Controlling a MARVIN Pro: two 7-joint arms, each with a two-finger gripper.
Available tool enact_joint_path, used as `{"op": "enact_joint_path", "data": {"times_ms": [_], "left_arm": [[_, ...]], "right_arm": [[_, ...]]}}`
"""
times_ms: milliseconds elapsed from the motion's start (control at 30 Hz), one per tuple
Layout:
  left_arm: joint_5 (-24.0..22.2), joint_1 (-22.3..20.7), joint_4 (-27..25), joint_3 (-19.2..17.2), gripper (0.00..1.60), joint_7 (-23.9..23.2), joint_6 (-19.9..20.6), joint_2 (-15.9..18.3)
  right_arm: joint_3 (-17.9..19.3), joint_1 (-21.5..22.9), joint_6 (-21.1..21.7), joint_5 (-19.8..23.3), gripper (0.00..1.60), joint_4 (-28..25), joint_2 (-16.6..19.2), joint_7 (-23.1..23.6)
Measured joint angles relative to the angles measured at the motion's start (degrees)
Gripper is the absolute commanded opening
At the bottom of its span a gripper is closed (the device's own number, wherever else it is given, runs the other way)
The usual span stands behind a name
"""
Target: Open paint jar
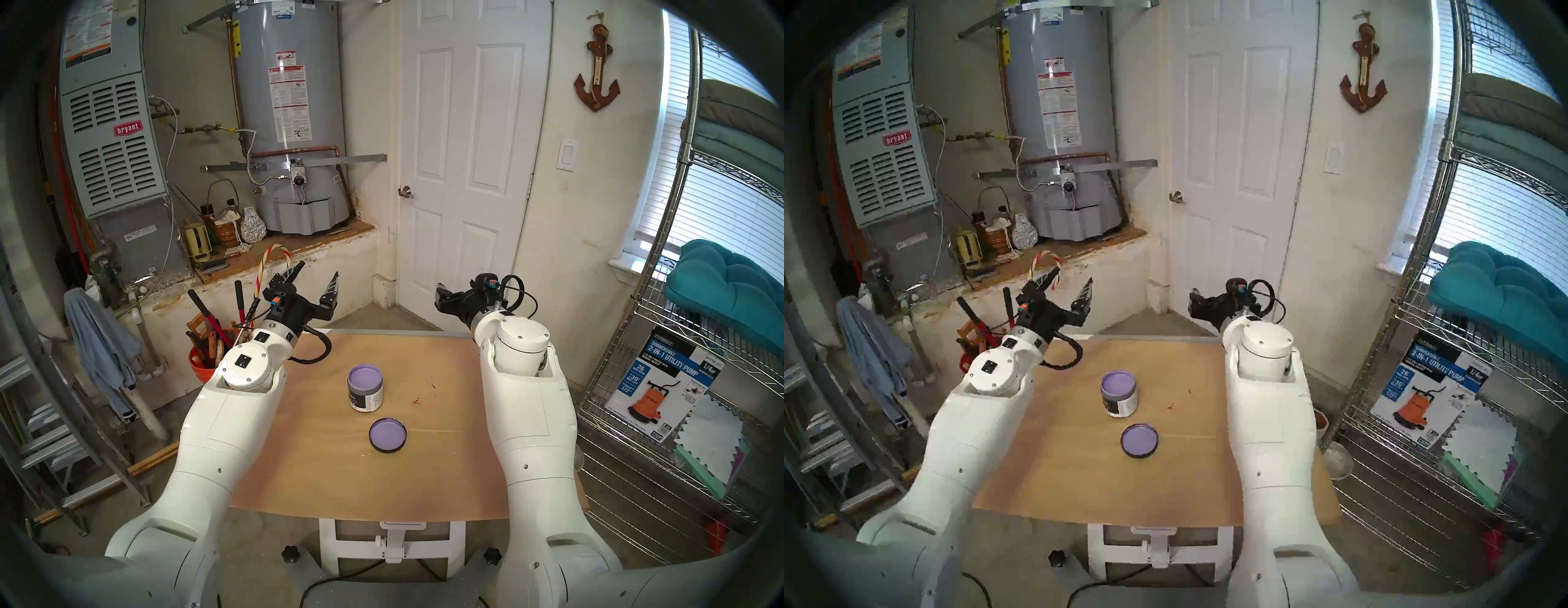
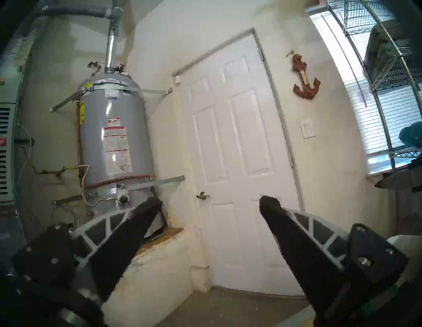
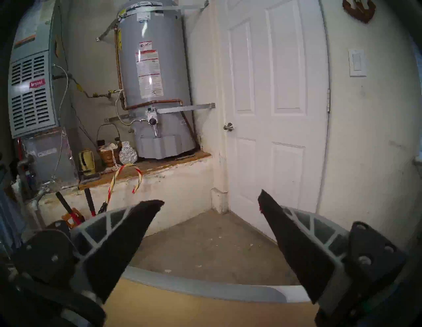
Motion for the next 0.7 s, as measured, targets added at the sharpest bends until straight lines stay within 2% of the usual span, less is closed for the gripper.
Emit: {"op": "enact_joint_path", "data": {"times_ms": [233, 700], "left_arm": [[1.37, 0.88, -1.42, 0.00, 1.60, 1.62, 1.94, -0.48], [2.25, 0.98, -2.30, -0.22, 1.60, 2.34, 2.81, -0.94]], "right_arm": [[-0.05, -0.24, 0.39, 0.04, 1.60, -0.41, -0.41, -0.74], [-0.15, -0.43, 0.29, 0.15, 1.60, -0.58, -0.61, -1.15]]}}
